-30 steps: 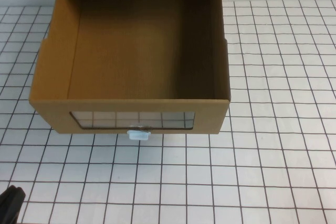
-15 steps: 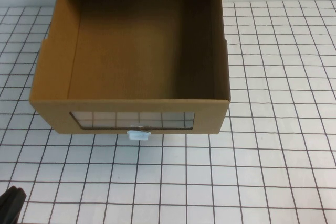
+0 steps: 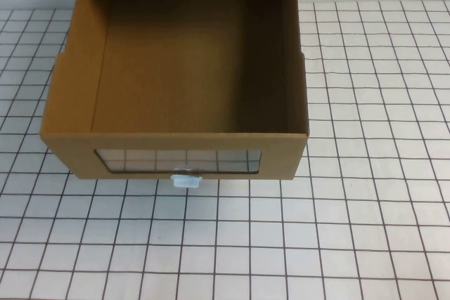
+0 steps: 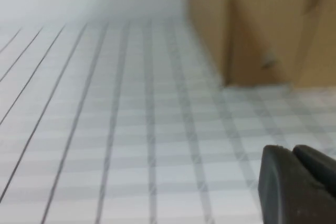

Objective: Open the shoe box
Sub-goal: 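Pull the top drawer of the cardboard box fully open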

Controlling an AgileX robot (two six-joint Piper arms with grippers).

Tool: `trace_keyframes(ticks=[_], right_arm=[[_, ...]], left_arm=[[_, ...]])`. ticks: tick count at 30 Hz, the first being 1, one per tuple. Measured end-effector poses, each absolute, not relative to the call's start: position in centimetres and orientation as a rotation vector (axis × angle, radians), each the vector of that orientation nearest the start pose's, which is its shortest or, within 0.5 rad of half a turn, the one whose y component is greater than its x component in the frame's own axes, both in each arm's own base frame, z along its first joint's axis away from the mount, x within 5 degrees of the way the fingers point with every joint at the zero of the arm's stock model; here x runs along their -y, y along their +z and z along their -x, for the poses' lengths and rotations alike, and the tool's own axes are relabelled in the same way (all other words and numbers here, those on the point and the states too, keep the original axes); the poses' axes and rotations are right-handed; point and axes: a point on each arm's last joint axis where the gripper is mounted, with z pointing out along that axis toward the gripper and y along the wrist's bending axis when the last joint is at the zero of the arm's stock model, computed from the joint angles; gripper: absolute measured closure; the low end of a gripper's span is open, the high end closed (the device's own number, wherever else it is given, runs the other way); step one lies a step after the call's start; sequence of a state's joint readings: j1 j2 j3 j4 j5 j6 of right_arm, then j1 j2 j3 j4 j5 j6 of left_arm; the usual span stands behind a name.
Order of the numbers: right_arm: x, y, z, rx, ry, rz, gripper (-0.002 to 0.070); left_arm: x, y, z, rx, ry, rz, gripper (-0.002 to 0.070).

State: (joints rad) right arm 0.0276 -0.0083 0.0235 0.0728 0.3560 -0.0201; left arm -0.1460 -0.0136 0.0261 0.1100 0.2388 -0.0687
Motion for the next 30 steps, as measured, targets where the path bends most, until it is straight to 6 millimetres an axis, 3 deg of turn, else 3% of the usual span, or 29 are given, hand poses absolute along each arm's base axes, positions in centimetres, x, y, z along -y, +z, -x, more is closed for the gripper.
trace_keyframes(ticks=[7, 30], right_arm=[[-0.4, 17.4, -5.3, -1.855, 0.076, -0.001, 0.0690], [-0.4, 17.4, -5.3, -1.855, 0.076, -0.001, 0.0689]], left_arm=[[0.0, 17.1, -5.3, -1.870, 0.013, -0.088, 0.0679], [-0.1, 17.0, -5.2, -1.881, 0.026, -0.096, 0.0679]])
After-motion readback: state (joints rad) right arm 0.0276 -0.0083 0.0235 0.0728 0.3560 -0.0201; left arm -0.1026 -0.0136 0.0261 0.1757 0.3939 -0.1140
